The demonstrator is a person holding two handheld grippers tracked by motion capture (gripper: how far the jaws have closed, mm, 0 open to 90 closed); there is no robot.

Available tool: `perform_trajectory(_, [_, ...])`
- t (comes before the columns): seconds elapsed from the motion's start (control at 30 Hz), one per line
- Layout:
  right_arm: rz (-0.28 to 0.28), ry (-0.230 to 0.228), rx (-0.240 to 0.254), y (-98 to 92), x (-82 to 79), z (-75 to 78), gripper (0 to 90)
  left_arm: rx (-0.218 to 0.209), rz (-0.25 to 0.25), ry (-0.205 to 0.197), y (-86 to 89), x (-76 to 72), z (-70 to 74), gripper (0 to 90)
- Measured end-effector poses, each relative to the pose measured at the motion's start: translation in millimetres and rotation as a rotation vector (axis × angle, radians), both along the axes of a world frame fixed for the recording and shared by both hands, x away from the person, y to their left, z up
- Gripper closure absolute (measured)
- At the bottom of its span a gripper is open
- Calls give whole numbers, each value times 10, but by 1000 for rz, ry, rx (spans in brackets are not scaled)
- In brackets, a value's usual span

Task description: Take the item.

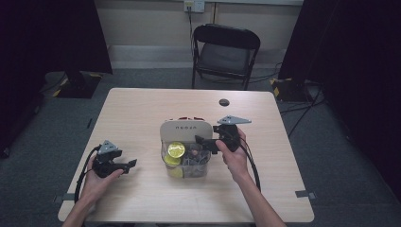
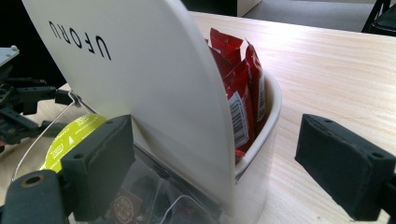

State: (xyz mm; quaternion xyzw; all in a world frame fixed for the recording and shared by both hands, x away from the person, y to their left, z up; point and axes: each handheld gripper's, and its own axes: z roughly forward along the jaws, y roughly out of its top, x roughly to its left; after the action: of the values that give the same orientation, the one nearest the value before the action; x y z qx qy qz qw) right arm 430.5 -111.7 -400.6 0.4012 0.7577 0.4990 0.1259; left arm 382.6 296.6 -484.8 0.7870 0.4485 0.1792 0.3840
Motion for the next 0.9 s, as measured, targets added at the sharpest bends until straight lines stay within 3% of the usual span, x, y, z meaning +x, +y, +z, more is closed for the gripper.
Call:
perform_trajectory(0.3, [1,-1,-1,-1,0,4,118,-43,-39,-41,-113,-132,166,217])
perform_trajectory(0.5, [3,-4,-2,3,-2,12,119,-38,-51,-44,-192,-181,236,228])
perform_trajectory(0.9, [7,-8,-7,20,1,21,121,-108,-101,-94,-371,-292,484,237])
